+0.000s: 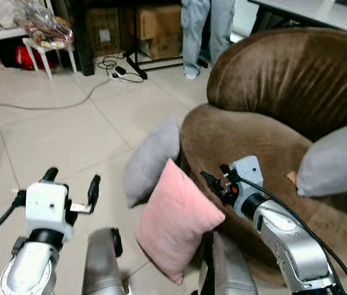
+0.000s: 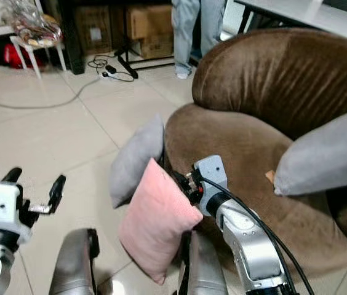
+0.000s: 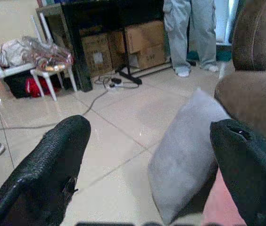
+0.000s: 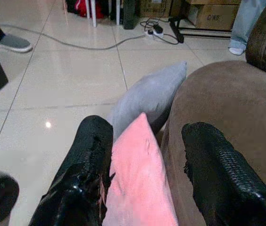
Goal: Move the pillow to the sofa from floor
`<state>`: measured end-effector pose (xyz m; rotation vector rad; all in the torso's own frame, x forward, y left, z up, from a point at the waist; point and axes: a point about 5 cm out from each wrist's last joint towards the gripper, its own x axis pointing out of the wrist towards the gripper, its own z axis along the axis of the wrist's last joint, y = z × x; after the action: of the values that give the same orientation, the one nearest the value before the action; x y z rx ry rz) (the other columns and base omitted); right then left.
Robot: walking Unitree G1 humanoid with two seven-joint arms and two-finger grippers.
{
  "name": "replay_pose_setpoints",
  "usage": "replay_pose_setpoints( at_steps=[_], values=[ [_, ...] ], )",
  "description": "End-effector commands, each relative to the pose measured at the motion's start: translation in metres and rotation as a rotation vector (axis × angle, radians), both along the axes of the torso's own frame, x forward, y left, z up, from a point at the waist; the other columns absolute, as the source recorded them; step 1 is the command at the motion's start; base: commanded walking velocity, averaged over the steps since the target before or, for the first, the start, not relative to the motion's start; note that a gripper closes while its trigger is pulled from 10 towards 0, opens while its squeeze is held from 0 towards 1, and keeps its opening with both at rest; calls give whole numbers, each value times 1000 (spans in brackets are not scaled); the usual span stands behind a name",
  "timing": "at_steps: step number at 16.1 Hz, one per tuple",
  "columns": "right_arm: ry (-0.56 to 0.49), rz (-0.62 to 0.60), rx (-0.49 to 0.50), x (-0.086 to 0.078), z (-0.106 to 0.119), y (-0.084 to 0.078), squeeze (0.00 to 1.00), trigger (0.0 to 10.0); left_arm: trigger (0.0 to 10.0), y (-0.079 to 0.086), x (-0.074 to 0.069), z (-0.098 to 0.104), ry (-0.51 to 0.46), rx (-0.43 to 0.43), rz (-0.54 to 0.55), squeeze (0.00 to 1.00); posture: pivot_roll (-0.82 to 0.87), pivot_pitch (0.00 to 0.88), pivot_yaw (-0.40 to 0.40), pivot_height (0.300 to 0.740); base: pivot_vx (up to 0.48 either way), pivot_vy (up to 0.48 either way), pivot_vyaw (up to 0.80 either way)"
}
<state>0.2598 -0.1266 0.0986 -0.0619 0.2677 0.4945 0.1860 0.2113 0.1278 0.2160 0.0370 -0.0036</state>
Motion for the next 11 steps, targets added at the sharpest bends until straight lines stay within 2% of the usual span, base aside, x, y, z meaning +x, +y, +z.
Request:
replay_pose_setpoints(
  at_steps=[1, 3, 4, 5, 6, 7, 9, 11],
  values=[
    [10, 21, -14, 0, 0, 1, 0, 10000, 10000, 0, 0, 0, 3, 10, -5, 0, -4, 0, -106, 469, 0, 0, 0],
    [35, 65, -40, 3, -5, 7, 0, 10000, 10000, 4, -7, -2, 21, 16, 12, 0, -3, 0, -128, 459, 0, 0, 0],
    [42, 72, -27, 8, -8, 11, 541, 10000, 10000, 4, -9, -4, 33, 17, 8, 0, -1, 0, -134, 459, 0, 0, 0],
    [57, 84, -1, 15, -15, 19, 1000, 10000, 10000, 3, -11, -7, 53, 22, -12, 0, 1, 0, -134, 459, 0, 0, 0],
    [60, 80, -13, 17, -18, 20, 1000, 10000, 10000, 3, -11, -7, 58, 21, -18, 0, 2, 0, -135, 459, 0, 0, 0],
    [96, 29, -37, 27, -29, 24, 1000, 10000, 10000, 0, -10, -9, 81, 20, -60, 0, 3, 0, -132, 459, 0, 0, 0],
    [148, -38, -50, 37, -40, 25, 1000, 10000, 10000, -3, -9, -9, 98, 19, -101, 0, 5, 0, -125, 459, 0, 0, 0],
    [182, -129, -117, 52, -53, 22, 1000, 10000, 10000, -5, -2, -9, 106, 32, -146, 0, 3, 14, -115, 459, 0, 0, 0]
  ],
)
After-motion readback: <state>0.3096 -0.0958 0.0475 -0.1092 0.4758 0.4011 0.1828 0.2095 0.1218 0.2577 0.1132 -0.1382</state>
